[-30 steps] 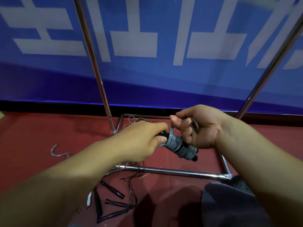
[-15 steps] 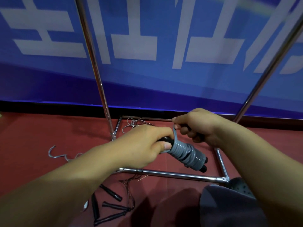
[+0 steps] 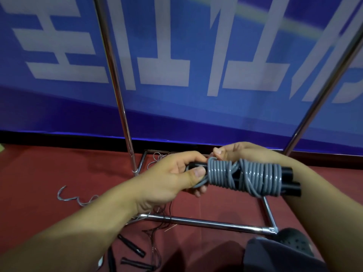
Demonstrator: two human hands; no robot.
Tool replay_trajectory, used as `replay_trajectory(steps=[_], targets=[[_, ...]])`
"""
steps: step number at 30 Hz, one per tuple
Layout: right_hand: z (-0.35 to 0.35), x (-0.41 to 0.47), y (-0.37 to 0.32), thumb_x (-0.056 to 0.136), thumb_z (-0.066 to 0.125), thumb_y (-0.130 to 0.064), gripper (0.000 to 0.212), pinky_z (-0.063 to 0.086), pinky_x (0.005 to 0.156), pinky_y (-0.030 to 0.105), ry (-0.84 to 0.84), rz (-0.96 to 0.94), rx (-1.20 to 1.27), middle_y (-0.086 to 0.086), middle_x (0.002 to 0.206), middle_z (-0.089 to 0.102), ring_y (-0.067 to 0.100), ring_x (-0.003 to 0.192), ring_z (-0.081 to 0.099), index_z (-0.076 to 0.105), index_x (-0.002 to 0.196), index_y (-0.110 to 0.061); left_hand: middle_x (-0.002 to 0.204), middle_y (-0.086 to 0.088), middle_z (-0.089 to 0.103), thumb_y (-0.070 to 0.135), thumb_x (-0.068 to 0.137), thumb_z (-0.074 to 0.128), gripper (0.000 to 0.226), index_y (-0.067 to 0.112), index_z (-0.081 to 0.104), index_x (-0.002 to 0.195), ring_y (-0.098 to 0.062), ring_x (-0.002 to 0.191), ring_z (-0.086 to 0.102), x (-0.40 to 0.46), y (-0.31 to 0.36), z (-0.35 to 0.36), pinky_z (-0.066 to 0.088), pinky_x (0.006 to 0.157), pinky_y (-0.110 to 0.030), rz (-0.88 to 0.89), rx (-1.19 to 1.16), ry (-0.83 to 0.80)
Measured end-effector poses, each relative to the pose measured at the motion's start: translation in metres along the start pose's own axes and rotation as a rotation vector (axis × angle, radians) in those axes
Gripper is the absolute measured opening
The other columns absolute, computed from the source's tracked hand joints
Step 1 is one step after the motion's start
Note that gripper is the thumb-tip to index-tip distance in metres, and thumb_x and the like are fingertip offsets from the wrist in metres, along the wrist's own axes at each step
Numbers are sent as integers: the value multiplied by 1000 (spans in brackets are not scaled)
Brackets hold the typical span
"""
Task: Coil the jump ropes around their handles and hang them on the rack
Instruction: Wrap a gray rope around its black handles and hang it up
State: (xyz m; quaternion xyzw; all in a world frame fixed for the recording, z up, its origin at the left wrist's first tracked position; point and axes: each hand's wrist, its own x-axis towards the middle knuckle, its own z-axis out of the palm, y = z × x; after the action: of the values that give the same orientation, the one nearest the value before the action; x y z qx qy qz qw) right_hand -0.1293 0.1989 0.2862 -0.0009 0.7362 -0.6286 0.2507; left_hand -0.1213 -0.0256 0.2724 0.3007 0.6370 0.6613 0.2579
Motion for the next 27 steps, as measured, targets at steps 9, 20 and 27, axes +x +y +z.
replay_trajectory(steps=[9,20,27], targets=[[21,10,9,96,62,-10,23,33,54,29,321,-130,-32,4,54,56,13,44,47,60,73,-10,68,-1,60,24,85,54,32,7,59,112,-7,54,48,7,1,3,48,62,-24,-95,-402,273],[37,9,4,96,65,-23,22,44,55,20,151,-144,-366,-1,62,67,8,51,56,66,78,-12,70,4,58,32,100,48,22,17,61,108,-5,51,44,10,-4,-1,41,58,-23,-164,-427,488],[48,0,-2,99,61,-21,20,53,64,22,102,-160,-678,3,80,74,10,64,66,67,81,-13,61,3,57,32,101,52,21,13,61,98,-5,46,40,15,-10,1,39,53,-21,-171,-345,646]])
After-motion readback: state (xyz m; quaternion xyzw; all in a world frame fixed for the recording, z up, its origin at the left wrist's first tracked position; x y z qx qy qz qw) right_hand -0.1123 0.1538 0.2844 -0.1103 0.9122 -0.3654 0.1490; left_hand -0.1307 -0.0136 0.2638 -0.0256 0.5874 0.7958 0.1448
